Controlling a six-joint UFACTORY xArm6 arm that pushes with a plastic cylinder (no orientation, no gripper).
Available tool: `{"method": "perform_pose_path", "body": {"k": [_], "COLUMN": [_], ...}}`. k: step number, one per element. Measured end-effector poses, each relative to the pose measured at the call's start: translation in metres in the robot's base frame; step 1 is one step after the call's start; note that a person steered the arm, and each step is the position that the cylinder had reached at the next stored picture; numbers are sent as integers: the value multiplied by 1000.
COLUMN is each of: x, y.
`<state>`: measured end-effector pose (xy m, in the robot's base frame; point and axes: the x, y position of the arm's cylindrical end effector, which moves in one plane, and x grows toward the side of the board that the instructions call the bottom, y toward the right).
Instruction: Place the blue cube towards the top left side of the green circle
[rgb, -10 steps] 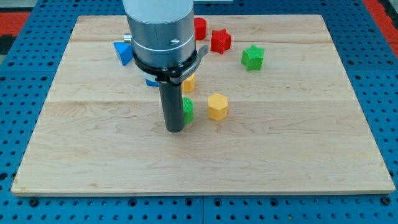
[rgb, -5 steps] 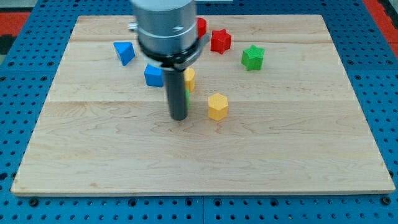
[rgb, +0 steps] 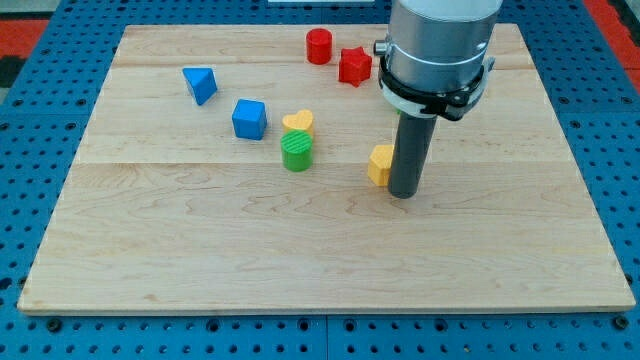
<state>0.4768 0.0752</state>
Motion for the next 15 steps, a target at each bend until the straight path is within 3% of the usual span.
{"method": "perform_pose_path", "body": {"k": [1, 2, 5, 6, 8, 9, 10, 11, 12, 14, 15], "x": [-40, -35, -70, -81, -90, -130, -141, -148, -156, -153, -136], "y": [-21, -22, -139, -145, -83, -108, -151, -151, -201, -149, -160]}}
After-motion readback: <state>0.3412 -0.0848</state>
